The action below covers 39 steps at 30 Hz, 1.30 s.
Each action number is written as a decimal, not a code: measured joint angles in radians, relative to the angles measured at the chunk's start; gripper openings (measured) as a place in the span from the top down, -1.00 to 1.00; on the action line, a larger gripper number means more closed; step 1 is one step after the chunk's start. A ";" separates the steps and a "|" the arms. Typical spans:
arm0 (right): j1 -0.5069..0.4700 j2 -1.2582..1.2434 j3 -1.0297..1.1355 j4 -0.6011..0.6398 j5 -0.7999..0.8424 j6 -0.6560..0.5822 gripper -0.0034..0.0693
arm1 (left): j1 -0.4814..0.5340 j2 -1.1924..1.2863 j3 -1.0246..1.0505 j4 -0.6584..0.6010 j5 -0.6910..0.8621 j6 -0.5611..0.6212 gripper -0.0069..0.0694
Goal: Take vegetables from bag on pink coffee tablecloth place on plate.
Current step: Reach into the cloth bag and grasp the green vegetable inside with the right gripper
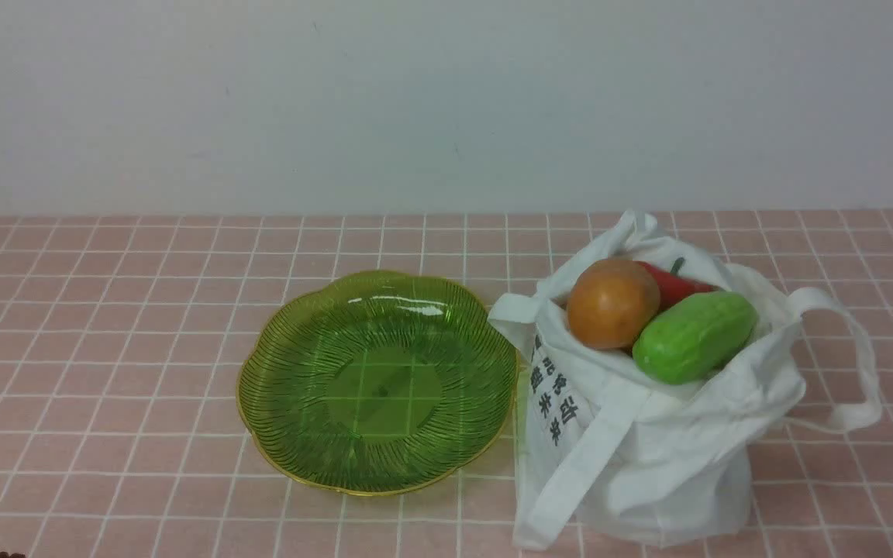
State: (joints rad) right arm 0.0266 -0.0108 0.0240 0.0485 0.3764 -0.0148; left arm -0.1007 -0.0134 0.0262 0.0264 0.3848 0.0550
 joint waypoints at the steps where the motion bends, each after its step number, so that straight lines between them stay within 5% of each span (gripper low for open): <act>1: 0.000 0.000 0.000 0.000 0.000 0.000 0.95 | 0.000 0.000 0.000 0.000 0.000 0.000 0.83; 26: 0.000 0.000 0.000 0.009 -0.006 -0.003 0.95 | 0.000 0.000 0.000 0.000 0.000 0.000 0.83; 29: 0.000 0.000 0.004 0.088 -0.063 0.015 0.95 | 0.000 0.000 0.000 0.000 0.000 0.000 0.83; 39: 0.000 0.000 0.004 0.714 -0.473 0.121 0.95 | 0.000 0.000 0.000 0.000 0.000 0.000 0.83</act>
State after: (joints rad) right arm 0.0266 -0.0108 0.0285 0.7624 -0.0966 0.1064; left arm -0.1007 -0.0134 0.0262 0.0264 0.3848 0.0550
